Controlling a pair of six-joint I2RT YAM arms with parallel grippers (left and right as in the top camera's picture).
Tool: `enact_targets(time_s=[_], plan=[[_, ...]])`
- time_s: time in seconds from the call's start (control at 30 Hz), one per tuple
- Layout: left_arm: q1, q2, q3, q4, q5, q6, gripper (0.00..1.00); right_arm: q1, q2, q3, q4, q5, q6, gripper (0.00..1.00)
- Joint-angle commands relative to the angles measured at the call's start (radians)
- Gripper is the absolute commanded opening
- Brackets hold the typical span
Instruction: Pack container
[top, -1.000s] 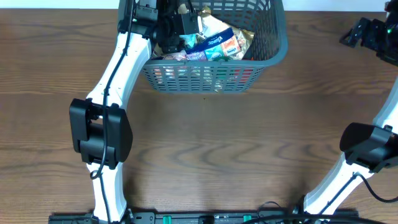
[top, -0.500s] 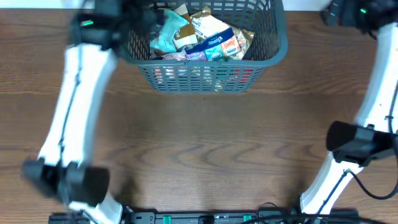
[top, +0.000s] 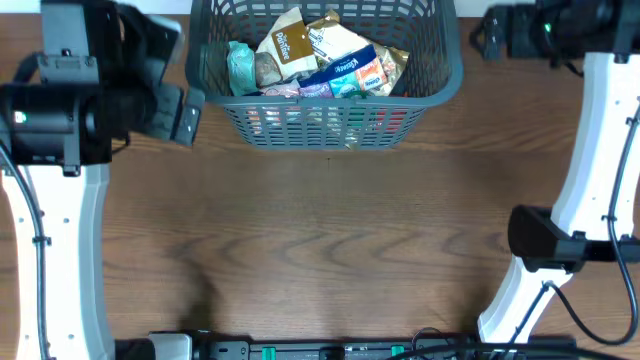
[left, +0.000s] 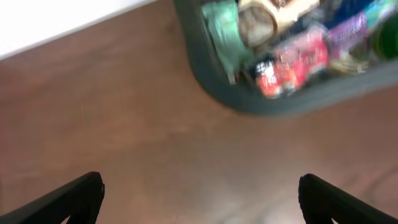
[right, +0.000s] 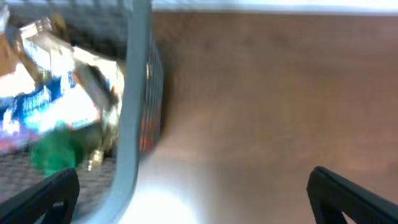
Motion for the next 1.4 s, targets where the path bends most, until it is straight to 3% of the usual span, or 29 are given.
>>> enact_targets(time_s=[0.0, 0.23, 0.47, 0.6, 0.73, 0.93, 1.07, 1.37], plan=[[0.006, -0.035, -0.079, -0.017, -0.001, -0.021, 0.98, -0.006, -0.068, -0.005, -0.016, 0.014, 0.038, 0.99], [0.006, -0.158, -0.335, 0.075, 0.007, -0.021, 0.99, 0.003, -0.235, -0.218, -0.016, 0.015, 0.093, 0.99], [0.006, -0.317, -0.637, 0.246, 0.094, -0.021, 0.99, 0.029, -0.468, -0.62, 0.014, 0.071, 0.098, 0.99], [0.006, -0.423, -0.805, 0.34, 0.096, -0.048, 0.99, 0.085, -0.64, -0.948, 0.235, 0.086, 0.111, 0.99], [0.006, -0.553, -0.958, 0.483, 0.085, -0.169, 0.99, 0.203, -0.839, -1.329, 0.559, 0.166, 0.099, 0.99], [0.006, -0.698, -1.106, 0.594, -0.054, -0.214, 0.99, 0.377, -1.065, -1.717, 0.853, 0.254, 0.101, 0.99], [0.006, -0.707, -1.111, 0.594, -0.065, -0.215, 0.99, 0.413, -1.136, -1.8, 0.829, 0.253, 0.1, 0.99], [0.006, -0.676, -1.111, 0.592, -0.064, -0.214, 0.98, 0.413, -1.136, -1.81, 0.678, 0.253, 0.1, 0.99]])
